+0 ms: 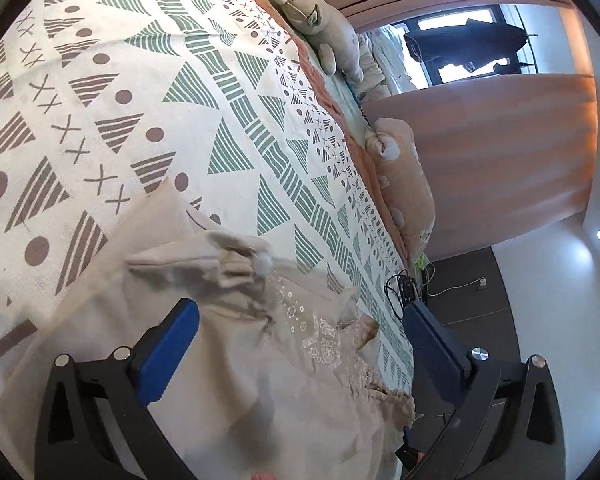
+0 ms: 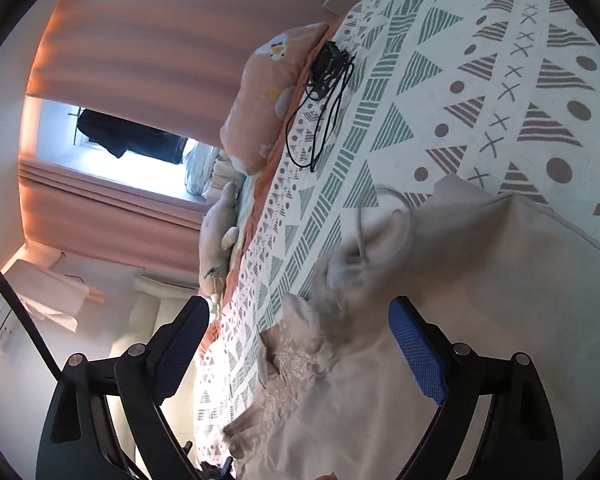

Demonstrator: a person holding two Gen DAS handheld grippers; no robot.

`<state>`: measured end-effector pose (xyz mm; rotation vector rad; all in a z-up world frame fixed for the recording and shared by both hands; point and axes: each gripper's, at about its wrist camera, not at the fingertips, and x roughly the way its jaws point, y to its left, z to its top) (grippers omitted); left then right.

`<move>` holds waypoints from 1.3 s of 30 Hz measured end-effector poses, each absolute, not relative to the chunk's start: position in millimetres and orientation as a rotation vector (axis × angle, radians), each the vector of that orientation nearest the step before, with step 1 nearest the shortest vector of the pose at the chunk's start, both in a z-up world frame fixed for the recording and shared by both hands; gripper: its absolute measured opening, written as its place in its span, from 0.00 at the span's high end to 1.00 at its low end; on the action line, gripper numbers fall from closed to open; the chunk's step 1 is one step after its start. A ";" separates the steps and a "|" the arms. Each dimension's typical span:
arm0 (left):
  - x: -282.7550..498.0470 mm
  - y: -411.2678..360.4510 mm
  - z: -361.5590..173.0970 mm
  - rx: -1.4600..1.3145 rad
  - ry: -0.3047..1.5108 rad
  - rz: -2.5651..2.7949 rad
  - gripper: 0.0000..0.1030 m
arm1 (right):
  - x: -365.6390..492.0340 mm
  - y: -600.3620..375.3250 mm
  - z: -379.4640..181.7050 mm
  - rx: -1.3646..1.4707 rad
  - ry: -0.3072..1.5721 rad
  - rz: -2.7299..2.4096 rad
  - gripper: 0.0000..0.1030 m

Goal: Fold large clothes

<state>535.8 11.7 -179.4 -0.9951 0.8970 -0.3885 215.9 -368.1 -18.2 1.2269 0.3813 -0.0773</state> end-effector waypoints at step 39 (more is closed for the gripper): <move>357.4 106.8 -143.5 -0.751 0.795 -0.040 0.10 | 283.5 -178.4 45.5 0.535 0.709 -0.029 0.27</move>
